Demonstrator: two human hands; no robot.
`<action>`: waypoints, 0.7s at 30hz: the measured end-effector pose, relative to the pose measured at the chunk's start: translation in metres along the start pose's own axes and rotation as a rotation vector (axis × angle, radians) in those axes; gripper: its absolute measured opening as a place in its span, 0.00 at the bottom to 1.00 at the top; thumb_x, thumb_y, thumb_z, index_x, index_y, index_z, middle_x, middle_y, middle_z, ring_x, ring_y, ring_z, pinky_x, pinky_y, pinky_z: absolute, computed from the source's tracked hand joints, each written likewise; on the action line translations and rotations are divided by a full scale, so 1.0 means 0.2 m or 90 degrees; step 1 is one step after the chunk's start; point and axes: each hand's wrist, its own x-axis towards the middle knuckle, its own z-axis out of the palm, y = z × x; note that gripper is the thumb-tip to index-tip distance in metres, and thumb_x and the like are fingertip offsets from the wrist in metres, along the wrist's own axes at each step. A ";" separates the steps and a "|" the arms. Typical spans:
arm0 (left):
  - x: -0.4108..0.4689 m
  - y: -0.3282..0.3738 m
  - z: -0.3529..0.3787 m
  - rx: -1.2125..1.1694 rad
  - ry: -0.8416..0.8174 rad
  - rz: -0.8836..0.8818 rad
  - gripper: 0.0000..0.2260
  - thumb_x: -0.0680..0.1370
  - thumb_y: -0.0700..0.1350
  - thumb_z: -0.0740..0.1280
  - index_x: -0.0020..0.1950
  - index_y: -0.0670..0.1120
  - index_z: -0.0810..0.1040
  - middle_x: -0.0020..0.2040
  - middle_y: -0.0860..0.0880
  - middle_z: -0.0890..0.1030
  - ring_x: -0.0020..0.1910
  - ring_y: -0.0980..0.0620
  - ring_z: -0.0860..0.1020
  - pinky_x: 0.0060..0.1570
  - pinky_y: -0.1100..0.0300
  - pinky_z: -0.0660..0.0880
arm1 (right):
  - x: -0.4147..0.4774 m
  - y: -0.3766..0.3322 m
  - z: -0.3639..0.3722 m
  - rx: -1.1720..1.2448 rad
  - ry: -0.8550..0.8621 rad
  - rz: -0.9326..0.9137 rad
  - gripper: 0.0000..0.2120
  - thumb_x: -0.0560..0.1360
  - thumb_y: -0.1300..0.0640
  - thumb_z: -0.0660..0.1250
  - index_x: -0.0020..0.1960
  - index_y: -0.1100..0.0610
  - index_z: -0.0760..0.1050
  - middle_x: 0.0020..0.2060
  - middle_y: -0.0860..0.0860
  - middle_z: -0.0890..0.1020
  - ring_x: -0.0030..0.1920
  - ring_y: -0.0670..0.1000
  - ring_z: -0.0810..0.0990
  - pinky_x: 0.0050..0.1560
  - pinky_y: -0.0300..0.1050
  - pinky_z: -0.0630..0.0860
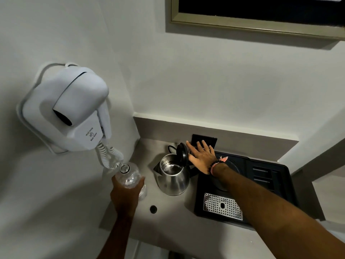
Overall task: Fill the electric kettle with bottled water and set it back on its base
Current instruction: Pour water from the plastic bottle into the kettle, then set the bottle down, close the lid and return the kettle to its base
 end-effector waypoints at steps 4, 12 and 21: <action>-0.02 -0.06 0.02 -0.027 -0.007 -0.031 0.43 0.56 0.64 0.81 0.63 0.51 0.67 0.54 0.41 0.84 0.51 0.37 0.82 0.53 0.47 0.78 | 0.00 0.00 0.00 -0.002 -0.001 -0.001 0.31 0.77 0.32 0.43 0.77 0.34 0.39 0.81 0.58 0.49 0.80 0.58 0.39 0.77 0.62 0.38; -0.13 -0.22 0.04 -0.061 -0.070 -0.034 0.36 0.55 0.60 0.83 0.56 0.50 0.73 0.50 0.51 0.80 0.47 0.50 0.79 0.50 0.55 0.76 | 0.02 0.01 0.02 0.015 0.005 -0.003 0.32 0.74 0.31 0.41 0.77 0.33 0.39 0.81 0.57 0.50 0.80 0.58 0.40 0.77 0.63 0.39; -0.45 -0.38 0.12 0.108 -0.249 0.135 0.12 0.74 0.48 0.66 0.47 0.41 0.83 0.50 0.39 0.80 0.50 0.37 0.79 0.54 0.49 0.73 | 0.02 0.02 0.04 0.029 0.006 -0.003 0.34 0.71 0.28 0.39 0.76 0.32 0.38 0.81 0.57 0.50 0.80 0.58 0.41 0.77 0.62 0.39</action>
